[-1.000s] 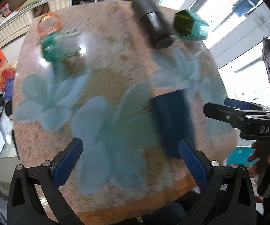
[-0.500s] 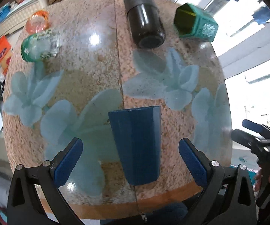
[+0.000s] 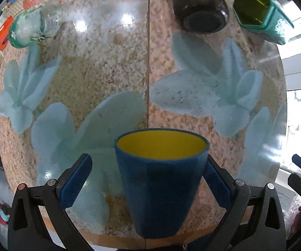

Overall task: Flip cup upright
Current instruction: 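Grasp the blue cup with the left tool while the right tool withdraws, then lift and rotate the blue cup with the left tool, opening facing up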

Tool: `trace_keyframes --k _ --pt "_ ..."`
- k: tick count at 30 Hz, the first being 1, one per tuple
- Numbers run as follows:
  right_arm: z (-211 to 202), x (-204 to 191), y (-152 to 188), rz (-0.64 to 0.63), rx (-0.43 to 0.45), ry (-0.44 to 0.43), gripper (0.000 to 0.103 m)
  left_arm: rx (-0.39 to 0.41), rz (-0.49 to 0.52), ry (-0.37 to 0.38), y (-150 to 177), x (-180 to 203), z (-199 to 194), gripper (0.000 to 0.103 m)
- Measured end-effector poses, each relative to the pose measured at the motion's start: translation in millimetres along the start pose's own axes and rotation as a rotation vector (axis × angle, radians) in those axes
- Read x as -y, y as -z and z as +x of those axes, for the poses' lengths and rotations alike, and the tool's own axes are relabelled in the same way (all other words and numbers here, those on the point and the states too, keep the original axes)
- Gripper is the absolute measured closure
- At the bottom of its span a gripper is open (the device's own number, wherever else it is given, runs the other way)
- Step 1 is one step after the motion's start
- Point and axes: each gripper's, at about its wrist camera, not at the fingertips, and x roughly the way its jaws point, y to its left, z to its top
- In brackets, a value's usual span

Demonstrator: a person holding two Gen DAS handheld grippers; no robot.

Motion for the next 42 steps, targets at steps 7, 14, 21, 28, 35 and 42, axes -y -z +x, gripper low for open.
trace_keyframes --k 7,14,21,28,35,42 --pt "5.8 10.2 -2.2 0.014 -0.02 -0.004 0.0 -0.054 -0.014 -0.046 -4.4 7.1 21.1 0.001" --pt "7.3 17.1 -4.3 0.036 -0.019 -0.006 0.0 -0.049 -0.065 -0.008 -8.0 6.4 30.6 0.026" --pt "5.5 17.5 -0.9 0.042 -0.016 -0.002 0.0 -0.039 -0.086 0.037 -8.8 -3.7 26.1 0.026" --pt "2.5 13.5 2.3 0.046 -0.007 0.003 0.0 0.05 -0.069 0.054 -8.3 -16.4 -7.9 0.026" --pt "0.3 1.6 5.4 0.022 0.004 0.01 0.0 0.195 -0.027 0.093 -1.1 -17.5 -46.2 0.027" --pt "-2.7 -4.5 14.4 0.009 0.019 0.022 0.0 0.295 0.028 0.1 20.4 -13.1 -54.5 0.027"
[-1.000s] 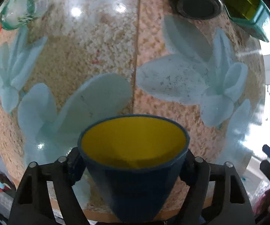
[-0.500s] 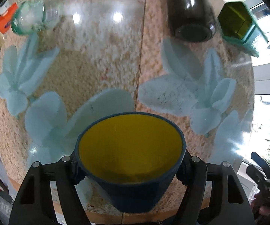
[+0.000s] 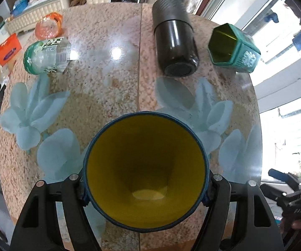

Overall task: Flip cup upright
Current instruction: 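Lift and rotate the blue cup with the left tool, opening facing up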

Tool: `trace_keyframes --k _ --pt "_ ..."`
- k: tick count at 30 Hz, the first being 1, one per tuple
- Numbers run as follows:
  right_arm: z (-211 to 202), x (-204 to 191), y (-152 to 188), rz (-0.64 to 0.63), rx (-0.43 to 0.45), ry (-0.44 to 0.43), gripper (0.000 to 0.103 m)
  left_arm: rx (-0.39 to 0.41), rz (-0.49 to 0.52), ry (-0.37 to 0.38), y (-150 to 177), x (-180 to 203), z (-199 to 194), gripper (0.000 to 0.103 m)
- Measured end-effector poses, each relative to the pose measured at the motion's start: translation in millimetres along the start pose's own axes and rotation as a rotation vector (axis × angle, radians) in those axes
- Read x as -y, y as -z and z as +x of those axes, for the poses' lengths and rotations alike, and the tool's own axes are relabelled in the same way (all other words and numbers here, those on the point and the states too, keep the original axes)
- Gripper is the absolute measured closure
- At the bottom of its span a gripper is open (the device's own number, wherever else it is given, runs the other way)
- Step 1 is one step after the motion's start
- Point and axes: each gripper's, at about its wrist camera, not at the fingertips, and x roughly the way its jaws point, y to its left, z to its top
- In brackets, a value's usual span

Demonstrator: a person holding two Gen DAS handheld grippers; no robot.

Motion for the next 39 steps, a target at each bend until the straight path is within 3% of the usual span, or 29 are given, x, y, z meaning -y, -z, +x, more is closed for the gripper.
trace_keyframes --k 8,16,22,31,36,38,39 --pt "1.8 -5.7 12.2 -0.012 0.008 0.003 0.0 0.12 0.043 -0.041 33.4 19.9 -7.2 0.026" --pt "6.6 -3.3 24.5 -0.032 0.02 -0.018 0.0 0.177 0.03 -0.071 57.0 26.1 -8.2 0.026" --pt "7.7 0.4 35.5 -0.032 0.038 -0.048 0.0 0.195 0.047 -0.066 71.5 33.0 -5.3 0.026" --pt "0.9 5.6 43.4 -0.019 0.07 -0.085 0.0 0.175 0.091 -0.133 73.5 45.1 -0.8 0.025" --pt "-2.7 5.1 44.0 -0.023 0.081 -0.122 0.0 0.19 0.138 -0.117 68.5 48.2 -12.3 0.015" --pt "-3.5 0.9 44.3 -0.034 0.092 -0.137 0.0 0.183 0.151 -0.111 64.3 49.2 -16.2 0.0" --pt "-3.8 -0.8 44.7 -0.038 0.097 -0.145 0.0 0.18 0.156 -0.106 62.6 49.9 -17.3 0.0"
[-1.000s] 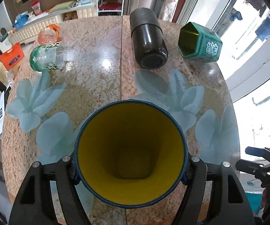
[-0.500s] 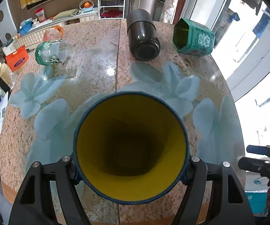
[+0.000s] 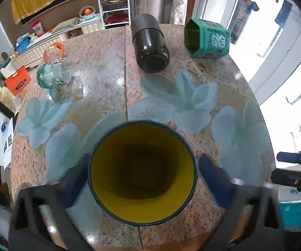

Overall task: Flip cup upright
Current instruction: 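Lower the blue cup upright onto the table and open the left tool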

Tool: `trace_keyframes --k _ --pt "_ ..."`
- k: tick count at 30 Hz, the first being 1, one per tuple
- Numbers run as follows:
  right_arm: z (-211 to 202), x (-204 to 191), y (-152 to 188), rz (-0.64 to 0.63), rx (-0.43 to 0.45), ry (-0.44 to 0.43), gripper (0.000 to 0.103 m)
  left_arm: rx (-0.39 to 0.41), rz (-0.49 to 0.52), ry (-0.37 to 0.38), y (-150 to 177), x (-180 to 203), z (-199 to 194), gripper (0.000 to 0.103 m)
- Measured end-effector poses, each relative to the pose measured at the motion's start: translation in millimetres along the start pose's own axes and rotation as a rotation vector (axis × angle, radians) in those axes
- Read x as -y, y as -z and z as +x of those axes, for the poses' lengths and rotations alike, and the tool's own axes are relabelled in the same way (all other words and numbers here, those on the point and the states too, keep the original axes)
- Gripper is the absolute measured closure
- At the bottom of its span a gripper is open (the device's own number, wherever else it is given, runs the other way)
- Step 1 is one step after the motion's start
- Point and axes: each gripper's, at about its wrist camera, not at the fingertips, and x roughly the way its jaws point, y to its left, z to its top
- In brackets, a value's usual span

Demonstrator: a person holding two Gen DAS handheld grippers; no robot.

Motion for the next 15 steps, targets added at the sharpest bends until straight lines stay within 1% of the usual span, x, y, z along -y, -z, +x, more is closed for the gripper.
trace_keyframes --k 7,9,13,15 --pt "-1.6 -12.7 -4.7 -0.001 0.011 -0.012 0.0 0.015 0.011 -0.01 -16.9 -4.0 -20.9 0.0" --pt "-4.8 -17.3 -7.6 0.005 0.026 -0.011 0.0 0.018 0.022 -0.006 -23.5 -7.8 -32.4 0.0" --pt "-9.8 -32.5 -14.9 0.007 0.057 -0.002 0.0 0.042 0.047 -0.035 -35.3 -19.7 -58.8 0.0" --pt "-13.0 -45.1 -18.4 0.004 0.08 -0.001 0.0 0.053 0.059 -0.027 -41.5 -29.7 -73.9 0.0"
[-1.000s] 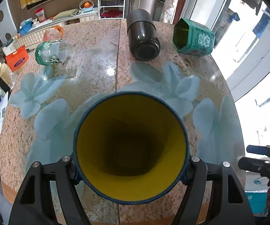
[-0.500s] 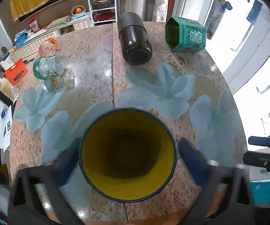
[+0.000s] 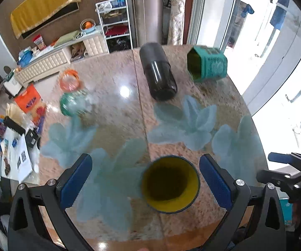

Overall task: Flip cup upright
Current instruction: 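Lower the blue cup upright onto the table and open the left tool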

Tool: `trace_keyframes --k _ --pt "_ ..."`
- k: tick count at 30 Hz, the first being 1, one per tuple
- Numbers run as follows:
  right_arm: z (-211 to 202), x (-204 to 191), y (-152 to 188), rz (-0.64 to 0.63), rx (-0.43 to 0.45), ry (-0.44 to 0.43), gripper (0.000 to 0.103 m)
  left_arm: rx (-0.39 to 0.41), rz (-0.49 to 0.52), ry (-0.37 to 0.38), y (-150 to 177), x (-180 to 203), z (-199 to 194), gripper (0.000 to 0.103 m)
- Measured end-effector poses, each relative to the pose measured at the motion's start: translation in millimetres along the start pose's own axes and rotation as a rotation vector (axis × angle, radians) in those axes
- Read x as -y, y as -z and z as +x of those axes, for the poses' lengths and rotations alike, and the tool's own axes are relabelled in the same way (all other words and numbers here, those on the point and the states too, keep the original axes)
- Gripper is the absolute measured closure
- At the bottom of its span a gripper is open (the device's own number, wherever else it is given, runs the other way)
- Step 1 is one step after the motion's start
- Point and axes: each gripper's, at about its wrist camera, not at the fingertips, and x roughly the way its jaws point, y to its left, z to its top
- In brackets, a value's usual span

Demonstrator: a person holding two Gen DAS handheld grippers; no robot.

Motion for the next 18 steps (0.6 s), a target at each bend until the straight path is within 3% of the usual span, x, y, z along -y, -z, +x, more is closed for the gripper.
trace_keyframes --k 10,18 --pt "-12.6 -61.5 -5.8 0.0 0.132 0.051 0.0 0.051 0.066 0.103 -18.1 -53.5 -47.0 0.0" --pt "-37.6 -110.9 0.1 -0.084 0.306 0.146 0.0 0.079 0.112 0.176 -15.2 -83.7 -63.2 0.0"
